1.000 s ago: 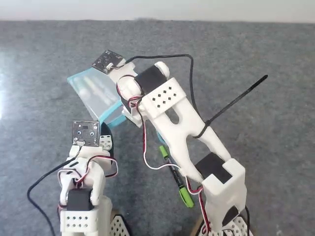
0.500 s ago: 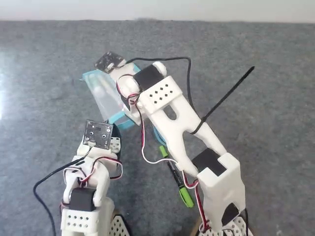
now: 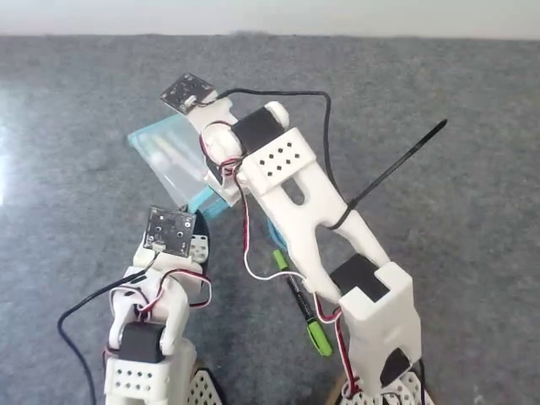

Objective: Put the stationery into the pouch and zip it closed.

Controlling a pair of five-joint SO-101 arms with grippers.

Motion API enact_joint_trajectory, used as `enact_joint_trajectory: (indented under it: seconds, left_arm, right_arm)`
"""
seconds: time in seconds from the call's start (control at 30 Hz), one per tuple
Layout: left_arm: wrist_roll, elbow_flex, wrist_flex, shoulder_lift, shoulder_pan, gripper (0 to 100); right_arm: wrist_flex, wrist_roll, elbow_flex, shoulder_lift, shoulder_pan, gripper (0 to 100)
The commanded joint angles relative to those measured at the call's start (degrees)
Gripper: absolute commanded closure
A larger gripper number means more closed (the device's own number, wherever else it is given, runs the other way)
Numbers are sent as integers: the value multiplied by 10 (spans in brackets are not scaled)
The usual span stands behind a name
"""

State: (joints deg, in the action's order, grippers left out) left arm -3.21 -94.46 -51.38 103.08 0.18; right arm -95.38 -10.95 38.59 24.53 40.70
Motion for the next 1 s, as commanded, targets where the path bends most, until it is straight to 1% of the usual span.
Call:
enact_joint_trajectory:
  seconds: [0.0, 0.23, 0.37, 0.43, 0.53, 0.63, 0.73, 0.83, 0.97]
  left_arm:
    - [-7, 7, 5, 1, -5, 988]
    - [-5, 7, 6, 1, -6, 988]
    - [11, 12, 11, 1, -37, 988]
    - [14, 17, 11, 1, -47, 988]
    - [15, 17, 11, 1, -51, 988]
    - [15, 17, 11, 1, -49, 988]
    - [15, 16, 11, 1, -51, 988]
    - [15, 16, 11, 1, -48, 988]
    - [15, 16, 11, 1, -48, 988]
  right_arm:
    - [-21, 4, 45, -25, -32, 727]
    - [-75, 4, 34, -113, -32, 727]
    - [-74, 3, -41, -197, -30, 727]
    - [-74, 4, -120, -236, -29, 728]
    - [-60, 4, -284, -284, -32, 728]
    - [13, 5, -458, -325, -29, 728]
    - [82, 6, -595, -362, -18, 728]
    - [131, 6, -686, -399, -6, 728]
    - [164, 6, -746, -416, 10, 728]
